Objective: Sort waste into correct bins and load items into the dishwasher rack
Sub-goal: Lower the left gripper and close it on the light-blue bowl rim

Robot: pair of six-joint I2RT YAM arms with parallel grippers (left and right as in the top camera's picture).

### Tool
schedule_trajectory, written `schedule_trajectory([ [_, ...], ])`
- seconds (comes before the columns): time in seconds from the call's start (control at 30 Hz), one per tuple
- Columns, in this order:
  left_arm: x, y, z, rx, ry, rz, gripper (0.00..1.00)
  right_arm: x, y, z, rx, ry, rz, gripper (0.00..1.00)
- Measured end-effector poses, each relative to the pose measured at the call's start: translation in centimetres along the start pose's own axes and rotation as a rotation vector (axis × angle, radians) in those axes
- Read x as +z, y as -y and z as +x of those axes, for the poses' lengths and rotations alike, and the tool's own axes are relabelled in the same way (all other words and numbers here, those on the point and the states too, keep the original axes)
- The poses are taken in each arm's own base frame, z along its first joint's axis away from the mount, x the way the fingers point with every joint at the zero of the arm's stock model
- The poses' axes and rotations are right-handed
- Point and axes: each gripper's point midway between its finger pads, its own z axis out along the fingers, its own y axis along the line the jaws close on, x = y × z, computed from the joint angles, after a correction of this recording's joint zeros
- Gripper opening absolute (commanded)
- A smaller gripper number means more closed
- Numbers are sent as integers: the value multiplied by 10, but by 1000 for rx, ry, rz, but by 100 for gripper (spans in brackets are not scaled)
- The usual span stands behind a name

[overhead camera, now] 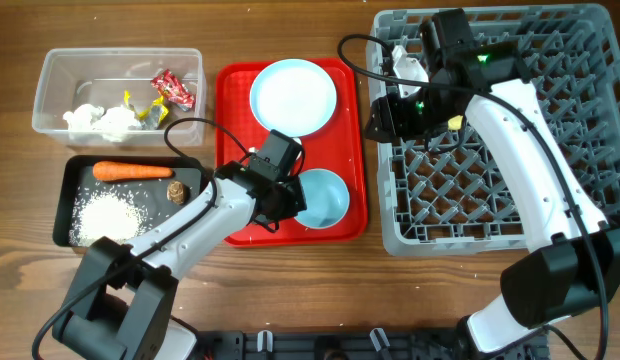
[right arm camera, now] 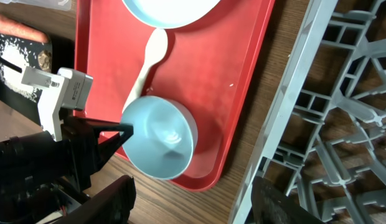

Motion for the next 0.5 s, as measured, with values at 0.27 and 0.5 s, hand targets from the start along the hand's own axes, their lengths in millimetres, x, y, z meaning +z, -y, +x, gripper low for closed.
schedule_trajectory([
  [0.27,-1,1,-1,0,4,1,4,0,0,0,0,0,0,62],
  [0.5,-25,17,-13,18,39,35,4,2,-5,3,-19,-13,-3,61],
])
